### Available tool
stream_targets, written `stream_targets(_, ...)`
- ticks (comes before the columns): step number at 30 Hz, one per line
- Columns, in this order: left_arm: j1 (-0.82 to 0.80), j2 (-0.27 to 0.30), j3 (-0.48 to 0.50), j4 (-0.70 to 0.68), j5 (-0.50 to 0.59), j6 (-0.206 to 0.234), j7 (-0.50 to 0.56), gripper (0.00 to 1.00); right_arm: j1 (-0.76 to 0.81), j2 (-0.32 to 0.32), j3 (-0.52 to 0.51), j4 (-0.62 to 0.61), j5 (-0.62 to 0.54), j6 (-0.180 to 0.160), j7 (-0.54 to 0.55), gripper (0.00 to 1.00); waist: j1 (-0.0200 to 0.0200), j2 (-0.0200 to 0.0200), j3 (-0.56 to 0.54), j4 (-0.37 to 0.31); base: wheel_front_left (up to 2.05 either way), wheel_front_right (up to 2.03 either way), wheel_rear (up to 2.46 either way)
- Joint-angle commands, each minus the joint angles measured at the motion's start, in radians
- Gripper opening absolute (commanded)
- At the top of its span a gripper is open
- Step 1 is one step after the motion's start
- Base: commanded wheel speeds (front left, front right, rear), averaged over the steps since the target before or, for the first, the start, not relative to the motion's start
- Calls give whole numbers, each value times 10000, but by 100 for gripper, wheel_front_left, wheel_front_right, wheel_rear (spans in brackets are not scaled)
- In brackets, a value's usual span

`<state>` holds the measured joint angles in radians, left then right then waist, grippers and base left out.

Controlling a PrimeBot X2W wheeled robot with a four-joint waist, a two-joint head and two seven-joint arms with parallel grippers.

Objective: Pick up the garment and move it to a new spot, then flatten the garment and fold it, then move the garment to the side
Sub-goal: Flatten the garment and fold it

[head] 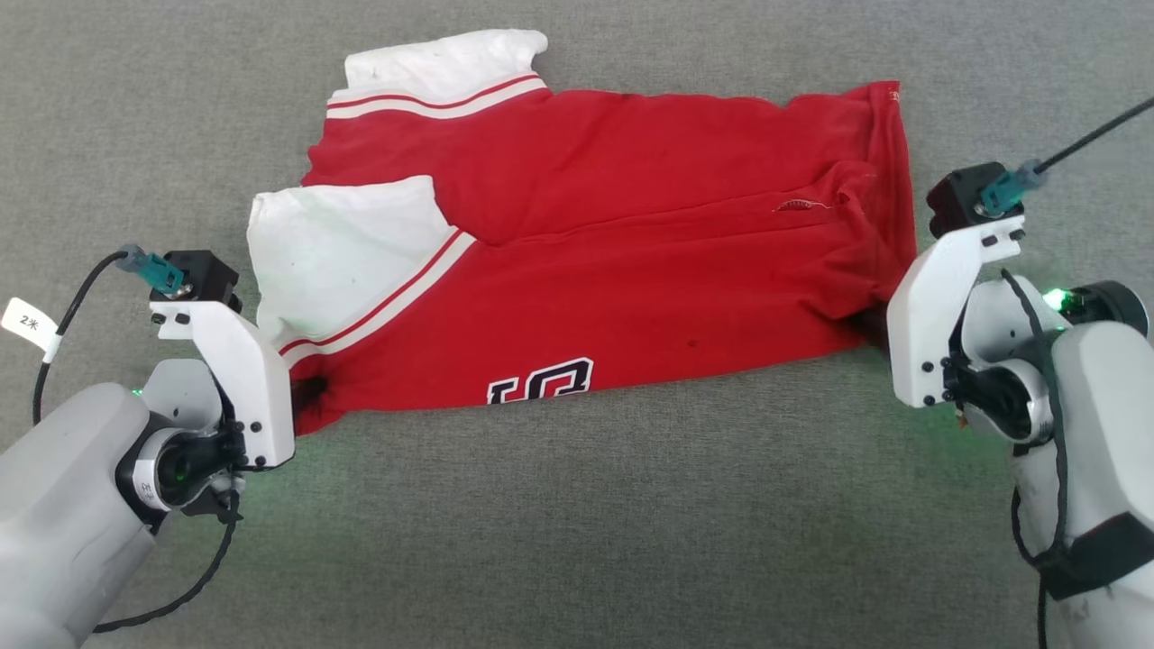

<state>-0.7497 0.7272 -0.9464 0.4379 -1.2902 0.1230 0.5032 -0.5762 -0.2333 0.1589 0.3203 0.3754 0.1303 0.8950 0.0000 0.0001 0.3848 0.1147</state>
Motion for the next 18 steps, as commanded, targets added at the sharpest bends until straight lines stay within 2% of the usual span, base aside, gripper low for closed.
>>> stream_targets(1,289,-425,-273,211,30,-11,19,0,495,220,393,604,147,6,268,0,0,-1,8,23,0,0,0)
stream_targets(6,257,-186,-158,257,-32,-80,14,0,307,-248,656,496,765,3,463,0,0,-1,-86,41,0,0,0)
stream_targets(11,302,452,3,-280,-99,26,181,0,376,-1009,816,-353,1182,0,649,0,0,-1,-264,-25,0,0,0)
stream_targets(18,488,1409,220,-1621,-267,671,473,0,818,-1449,494,-1623,1596,-6,1198,0,0,-1,-462,-34,0,0,0)
